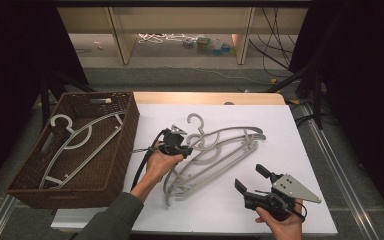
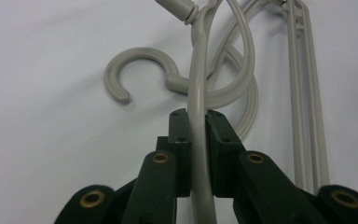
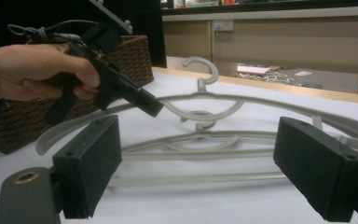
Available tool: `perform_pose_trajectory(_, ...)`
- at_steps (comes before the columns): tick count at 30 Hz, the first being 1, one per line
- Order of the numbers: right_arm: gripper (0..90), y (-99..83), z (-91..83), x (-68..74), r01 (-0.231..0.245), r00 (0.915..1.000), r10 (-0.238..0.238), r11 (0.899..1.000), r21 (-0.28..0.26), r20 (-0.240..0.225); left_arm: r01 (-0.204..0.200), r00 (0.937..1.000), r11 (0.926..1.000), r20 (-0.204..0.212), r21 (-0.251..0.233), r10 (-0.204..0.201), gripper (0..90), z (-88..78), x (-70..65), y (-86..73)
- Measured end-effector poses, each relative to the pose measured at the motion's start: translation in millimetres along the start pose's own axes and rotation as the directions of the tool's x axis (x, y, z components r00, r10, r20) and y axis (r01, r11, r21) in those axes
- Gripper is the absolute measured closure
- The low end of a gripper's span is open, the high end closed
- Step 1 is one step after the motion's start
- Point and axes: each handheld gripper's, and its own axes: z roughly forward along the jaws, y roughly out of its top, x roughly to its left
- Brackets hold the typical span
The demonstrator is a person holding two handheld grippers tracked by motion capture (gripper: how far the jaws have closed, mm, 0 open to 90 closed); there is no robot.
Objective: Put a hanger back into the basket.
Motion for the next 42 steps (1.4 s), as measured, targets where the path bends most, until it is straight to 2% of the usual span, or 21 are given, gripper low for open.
perform_pose_trajectory(2, 15.9, -0.3, 0.4, 0.0, -0.003, 1.0, 0.003, 1.0, 0.001, -0.002, 0.007, 0.9999, 0.9999, -0.008, -0.015, -0.007, 81.6, -6.3, 3.3, 1.2)
perform_pose_trajectory(6, 15.9, 0.0, 0.0, 0.1, 0.001, 1.0, -0.001, 1.0, 0.001, 0.001, 0.038, 0.9993, 0.9977, 0.007, -0.056, -0.037, 81.6, -20.1, 8.2, 5.0)
perform_pose_trajectory(8, 15.9, -0.4, 0.2, 0.3, -0.004, 1.0, 0.004, 1.0, 0.005, 0.0, 0.026, 0.9997, 0.9972, 0.003, -0.07, -0.026, 81.6, -29.3, 8.4, 8.8)
perform_pose_trajectory(11, 15.9, -0.1, 0.2, 0.2, -0.002, 1.0, 0.002, 1.0, 0.002, 0.001, 0.038, 0.9992, 0.9948, 0.01, -0.094, -0.038, 81.6, -36.2, 8.1, 12.4)
perform_pose_trajectory(13, 15.9, -0.3, 0.1, 0.4, 0.002, 1.0, -0.002, 1.0, 0.014, 0.009, 0.024, 0.9997, 0.9916, 0.004, -0.127, -0.024, 81.6, -48.7, 5.7, 20.6)
perform_pose_trajectory(17, 15.9, -0.9, 1.7, 0.4, -0.001, 1.0, 0.001, 1.0, 0.002, -0.007, 0.003, 0.9999, 0.9906, -0.01, -0.137, -0.004, 81.6, -58.7, 5.0, 33.1)
perform_pose_trajectory(19, 15.9, -1.2, 2.2, 0.8, 0.002, 1.0, -0.002, 1.0, 0.019, 0.008, -0.007, 0.9998, 0.9881, -0.018, -0.154, 0.004, 81.6, -68.5, 6.5, 45.5)
perform_pose_trajectory(21, 15.9, -1.6, 3.9, 0.7, 0.008, 1.0, -0.008, 1.0, -0.015, -0.002, -0.008, 0.9998, 0.9871, -0.022, -0.16, 0.005, 81.6, -71.3, 6.9, 47.7)
perform_pose_trajectory(24, 15.9, -1.5, 2.3, -0.7, -0.001, 1.0, 0.001, 1.0, 0.006, 0.002, -0.021, 0.9991, 0.9844, -0.04, -0.175, 0.014, 81.6, -87.1, 13.9, 56.1)
perform_pose_trajectory(27, 15.9, -1.1, 1.7, -0.2, 0.002, 1.0, -0.002, 1.0, 0.012, 0.009, -0.015, 0.9986, 0.9813, -0.052, -0.192, 0.005, 81.6, -98.9, 20.7, 57.9)
perform_pose_trajectory(28, 15.9, -1.6, 2.6, -0.1, 0.004, 1.0, -0.004, 1.0, 0.002, 0.001, -0.024, 0.9979, 0.9797, -0.063, -0.199, 0.012, 81.6, -103.4, 23.2, 58.0)
perform_pose_trajectory(29, 15.9, -1.6, 2.6, -0.1, 0.004, 1.0, -0.004, 1.0, 0.002, 0.001, -0.024, 0.9979, 0.9797, -0.063, -0.199, 0.012, 81.6, -103.4, 23.2, 58.0)
perform_pose_trajectory(34, 15.9, -1.2, 2.3, 0.6, 0.001, 0.9999, -0.001, 1.0, 0.018, 0.01, -0.013, 0.9979, 0.9742, -0.064, -0.225, -0.002, 81.6, -127.4, 37.3, 54.9)
perform_pose_trajectory(35, 15.9, -1.4, 3.1, 0.5, 0.0, 1.0, 0.0, 1.0, -0.001, 0.001, -0.021, 0.997, 0.9738, -0.077, -0.226, 0.004, 81.6, -132.0, 39.3, 54.0)
perform_pose_trajectory(37, 15.9, -1.2, 2.7, 0.2, 0.007, 1.0, -0.007, 1.0, -0.001, 0.007, -0.022, 0.9967, 0.9723, -0.082, -0.233, 0.003, 81.6, -135.5, 41.0, 53.0)
perform_pose_trajectory(39, 15.9, -1.1, 2.3, 0.6, 0.003, 0.9999, -0.003, 1.0, 0.018, 0.014, -0.037, 0.9952, 0.9726, -0.096, -0.229, 0.016, 81.6, -147.6, 47.7, 51.4)
perform_pose_trajectory(41, 15.9, -1.1, 3.0, 0.6, 0.006, 0.9999, -0.006, 1.0, 0.008, 0.008, -0.032, 0.9945, 0.9698, -0.104, -0.242, 0.007, 81.6, -154.3, 52.9, 50.2)
perform_pose_trajectory(42, 15.8, -1.5, 3.8, 0.6, 0.008, 0.9999, -0.008, 1.0, 0.003, 0.009, -0.046, 0.9933, 0.9716, -0.114, -0.232, 0.02, 81.6, -157.8, 56.1, 49.6)
